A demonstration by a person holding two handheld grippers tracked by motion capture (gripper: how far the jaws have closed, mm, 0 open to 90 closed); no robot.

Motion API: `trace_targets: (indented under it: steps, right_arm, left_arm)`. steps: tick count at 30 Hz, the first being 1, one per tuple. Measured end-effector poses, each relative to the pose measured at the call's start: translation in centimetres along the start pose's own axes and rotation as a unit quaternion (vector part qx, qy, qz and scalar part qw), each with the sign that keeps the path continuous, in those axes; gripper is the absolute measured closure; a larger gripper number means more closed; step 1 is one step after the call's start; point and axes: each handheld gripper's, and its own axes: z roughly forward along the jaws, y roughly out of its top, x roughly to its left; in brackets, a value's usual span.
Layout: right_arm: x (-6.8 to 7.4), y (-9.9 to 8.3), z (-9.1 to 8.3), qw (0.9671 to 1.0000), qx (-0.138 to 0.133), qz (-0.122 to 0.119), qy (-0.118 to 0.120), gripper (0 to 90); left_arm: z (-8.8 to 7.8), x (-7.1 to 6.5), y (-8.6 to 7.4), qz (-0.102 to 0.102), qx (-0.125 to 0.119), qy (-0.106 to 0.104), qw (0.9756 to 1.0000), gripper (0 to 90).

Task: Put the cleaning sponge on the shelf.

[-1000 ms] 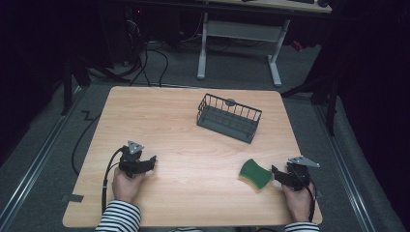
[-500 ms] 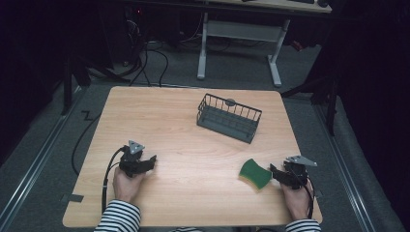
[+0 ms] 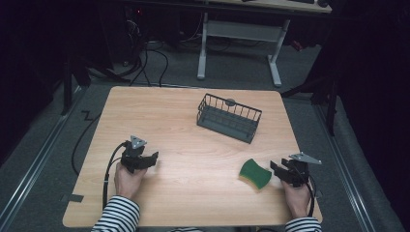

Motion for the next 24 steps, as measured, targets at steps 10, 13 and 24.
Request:
trace_targets:
  steps: [10, 13, 24]
  right_arm:
    - [0.3, 2.8, -1.0, 0.9992, -0.019, -0.001, 0.036, 49.6]
    - [0.4, 3.3, -1.1, 0.9987, -0.024, -0.003, 0.044, 49.6]
    - [0.7, 6.3, -0.7, 0.9969, -0.055, -0.016, 0.054, 49.7]
  left_arm:
    - [0.5, -2.3, 3.9, 0.028, -0.004, -0.033, 0.9991, 35.9]
    - [0.9, -2.6, 4.8, 0.032, -0.002, -0.035, 0.9989, 36.1]
    - [2.8, -4.0, 9.3, 0.034, -0.012, -0.057, 0.9977, 36.1]
